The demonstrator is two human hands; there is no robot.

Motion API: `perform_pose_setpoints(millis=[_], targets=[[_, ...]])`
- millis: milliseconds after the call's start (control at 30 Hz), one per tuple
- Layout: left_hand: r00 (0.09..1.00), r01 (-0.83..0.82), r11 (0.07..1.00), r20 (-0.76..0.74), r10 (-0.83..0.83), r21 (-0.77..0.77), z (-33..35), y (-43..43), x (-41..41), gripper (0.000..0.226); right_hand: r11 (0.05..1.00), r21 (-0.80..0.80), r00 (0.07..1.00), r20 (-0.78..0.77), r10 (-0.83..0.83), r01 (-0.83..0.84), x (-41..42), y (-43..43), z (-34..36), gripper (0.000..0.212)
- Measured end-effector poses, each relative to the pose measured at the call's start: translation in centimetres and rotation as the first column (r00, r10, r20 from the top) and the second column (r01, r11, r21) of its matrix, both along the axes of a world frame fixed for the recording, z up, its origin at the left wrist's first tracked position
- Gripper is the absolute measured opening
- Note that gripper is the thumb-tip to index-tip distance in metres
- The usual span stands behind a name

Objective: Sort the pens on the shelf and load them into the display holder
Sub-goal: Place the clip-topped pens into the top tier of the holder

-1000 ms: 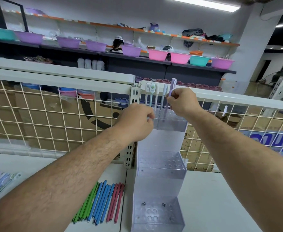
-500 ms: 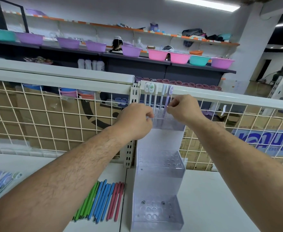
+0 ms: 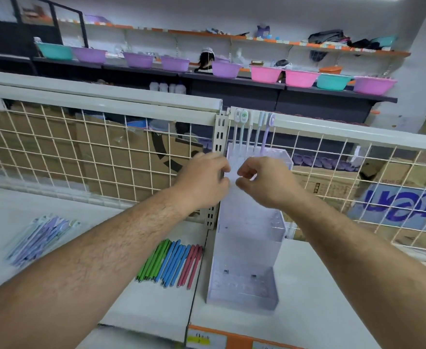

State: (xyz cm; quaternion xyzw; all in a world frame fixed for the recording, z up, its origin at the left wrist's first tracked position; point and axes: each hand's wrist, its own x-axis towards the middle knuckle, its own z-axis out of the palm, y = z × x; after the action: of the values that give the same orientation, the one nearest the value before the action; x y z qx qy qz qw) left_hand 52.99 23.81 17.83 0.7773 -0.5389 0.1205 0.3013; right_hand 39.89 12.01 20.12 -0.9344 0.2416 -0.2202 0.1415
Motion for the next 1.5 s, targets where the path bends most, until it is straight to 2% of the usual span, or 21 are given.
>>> perform_pose_setpoints(millis=[233,533,800,1000,1067,1167,1333,1500], targets=[[0.995,-0.088,0.994,-0.051,0.091,0.06,-2.8,4.3,0.6,0.02,0.996,0.029,0.995,-0.047,0.085,-0.084,1.5,3.4,-3.0,0.018],[0.985,-0.125,0.985,-0.101,0.137,0.119,-6.8,11.8,5.4,0.017,0.986,0.046,0.98,-0.113,0.165,-0.16,7.3,10.0,-6.5,0.013],[0.969,-0.161,0.943,-0.133,0.206,0.29,-12.3,21.1,15.6,0.024,0.981,0.131,0.961,-0.217,0.172,-0.146,17.6,19.5,-11.6,0.024],[0.955,-0.171,0.911,-0.163,0.247,0.375,-15.6,28.2,23.6,0.019,0.97,0.219,0.952,-0.258,0.165,-0.109,25.2,26.2,-15.4,0.02],[0.943,-0.218,0.895,-0.154,0.297,0.388,-16.4,30.2,25.9,0.007,0.962,0.25,0.948,-0.265,0.177,-0.11,26.9,27.8,-16.2,0.02],[0.899,-0.338,0.855,-0.132,0.416,0.393,-17.3,32.5,29.2,0.007,0.955,0.277,0.944,-0.27,0.188,-0.111,28.9,29.2,-16.8,0.019],[0.81,-0.368,0.783,-0.24,0.534,0.501,-19.6,34.2,32.8,0.048,0.954,0.286,0.942,-0.286,0.173,-0.089,31.0,30.1,-17.5,0.016],[0.775,-0.365,0.788,-0.306,0.552,0.496,-20.7,34.3,34.3,0.047,0.955,0.281,0.945,-0.278,0.171,-0.091,32.5,30.6,-17.9,0.013]])
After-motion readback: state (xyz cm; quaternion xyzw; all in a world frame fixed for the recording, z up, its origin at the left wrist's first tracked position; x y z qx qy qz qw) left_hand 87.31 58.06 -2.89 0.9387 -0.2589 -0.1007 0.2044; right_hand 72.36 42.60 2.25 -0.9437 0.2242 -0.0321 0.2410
